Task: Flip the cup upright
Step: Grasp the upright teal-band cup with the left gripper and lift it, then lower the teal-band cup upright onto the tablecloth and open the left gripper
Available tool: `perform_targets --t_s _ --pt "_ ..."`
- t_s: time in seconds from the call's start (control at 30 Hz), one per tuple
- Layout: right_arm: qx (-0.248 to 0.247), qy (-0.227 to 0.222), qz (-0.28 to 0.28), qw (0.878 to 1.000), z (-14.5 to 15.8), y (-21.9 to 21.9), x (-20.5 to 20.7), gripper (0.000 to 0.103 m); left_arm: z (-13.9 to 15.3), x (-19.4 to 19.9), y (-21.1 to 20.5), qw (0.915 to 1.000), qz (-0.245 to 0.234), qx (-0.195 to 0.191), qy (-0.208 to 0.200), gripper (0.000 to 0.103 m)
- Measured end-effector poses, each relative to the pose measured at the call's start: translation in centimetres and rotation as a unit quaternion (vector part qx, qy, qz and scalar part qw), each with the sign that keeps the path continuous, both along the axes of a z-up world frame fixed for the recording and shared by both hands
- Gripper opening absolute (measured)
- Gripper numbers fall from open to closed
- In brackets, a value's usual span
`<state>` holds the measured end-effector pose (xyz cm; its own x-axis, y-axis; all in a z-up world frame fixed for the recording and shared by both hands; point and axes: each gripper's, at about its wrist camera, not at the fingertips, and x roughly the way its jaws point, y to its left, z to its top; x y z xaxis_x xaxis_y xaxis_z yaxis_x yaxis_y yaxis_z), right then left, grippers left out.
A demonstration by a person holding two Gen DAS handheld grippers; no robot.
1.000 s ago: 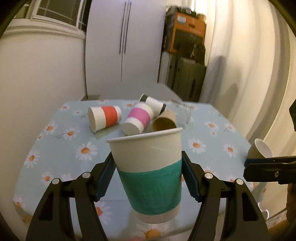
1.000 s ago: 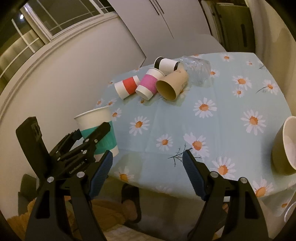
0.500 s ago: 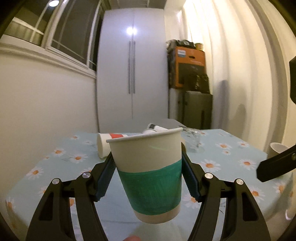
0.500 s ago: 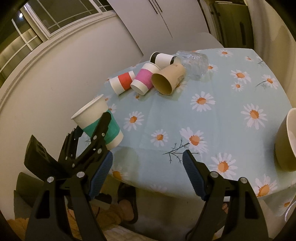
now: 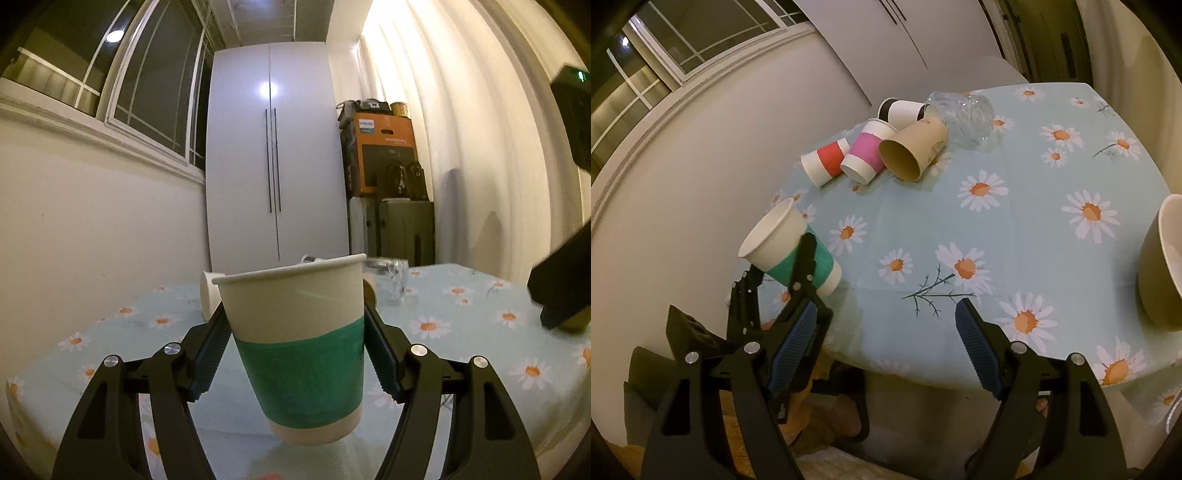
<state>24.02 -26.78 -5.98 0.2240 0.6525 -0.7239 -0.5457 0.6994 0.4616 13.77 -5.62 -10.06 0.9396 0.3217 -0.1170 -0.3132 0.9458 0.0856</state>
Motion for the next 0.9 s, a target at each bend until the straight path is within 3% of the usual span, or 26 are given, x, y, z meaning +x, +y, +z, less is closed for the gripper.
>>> perform_targets --t_s 0.13,0.4,0.5,0.6,0.9 --pt "0.002 -0.002 -0.002 1.000 0.0 -0.1 0.0 0.077 -1.1 -0.5 -0.5 0.9997 0.006 0.024 0.009 0.068" --pt "-0.001 0.000 -0.001 1.000 0.0 -0.2 -0.1 0.077 -2.0 -0.3 -0.6 0.9994 0.011 0.025 0.021 0.069" --pt "0.000 -0.001 -0.002 1.000 0.0 -0.2 -0.1 0.077 -1.9 -0.4 -0.4 0.9995 0.015 0.019 0.020 0.074" --pt "0.000 -0.001 -0.002 1.000 0.0 -0.2 -0.1 0.077 -1.5 -0.5 0.0 0.9997 0.016 0.011 0.017 0.086" --pt "0.012 -0.022 -0.014 1.000 1.0 -1.1 -0.6 0.077 0.4 -1.1 -0.4 0.9999 -0.004 0.005 0.013 0.097"
